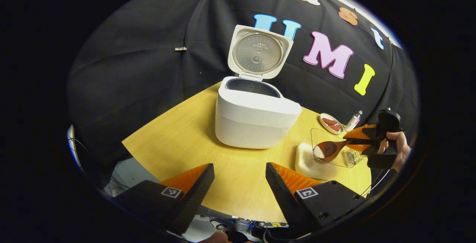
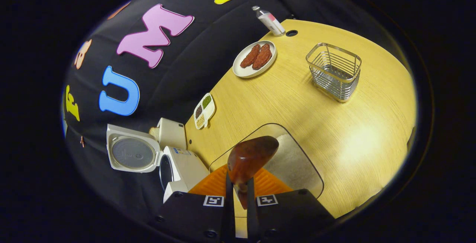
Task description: Close the left gripper, press the button to open the rice cooker; take a wooden spoon from the chopstick holder with the right hand, scoop a spoonful of rice and pour it into the rice cooker, then put the wooden spoon back into the chopstick holder.
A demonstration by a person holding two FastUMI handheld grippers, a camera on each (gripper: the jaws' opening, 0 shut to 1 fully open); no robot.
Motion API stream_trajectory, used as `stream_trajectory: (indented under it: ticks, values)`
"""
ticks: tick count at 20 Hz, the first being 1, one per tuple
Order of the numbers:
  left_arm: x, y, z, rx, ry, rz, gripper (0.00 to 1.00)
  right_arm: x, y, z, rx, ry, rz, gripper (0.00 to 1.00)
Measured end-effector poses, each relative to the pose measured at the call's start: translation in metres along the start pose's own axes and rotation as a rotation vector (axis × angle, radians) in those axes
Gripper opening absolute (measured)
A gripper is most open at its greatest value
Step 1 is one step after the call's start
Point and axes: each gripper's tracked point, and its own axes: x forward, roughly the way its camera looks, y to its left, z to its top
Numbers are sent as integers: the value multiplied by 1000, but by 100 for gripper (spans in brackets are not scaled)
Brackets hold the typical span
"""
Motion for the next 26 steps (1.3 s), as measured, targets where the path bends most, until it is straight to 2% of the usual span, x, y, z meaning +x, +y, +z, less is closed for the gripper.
stream_trajectory:
  ticks: [6, 9, 13, 18, 26]
  values:
    - [1, -6, 2, 15, 0, -28, 96, -22, 34, 18, 98, -12, 66, 17]
    - [-2, -3, 8, 16, -15, -20, 96, -29, 61, 26, 189, 0, 122, 17]
    - [-4, 3, 9, 8, -17, -22, 96, -35, 96, 30, 239, -3, 178, 17]
    - [-7, 14, 8, -17, -13, -23, 96, -33, 144, 21, 231, 5, 241, 17]
    - [-5, 42, 22, -7, -47, 1, 96, -6, 224, -14, 211, 19, 303, 17]
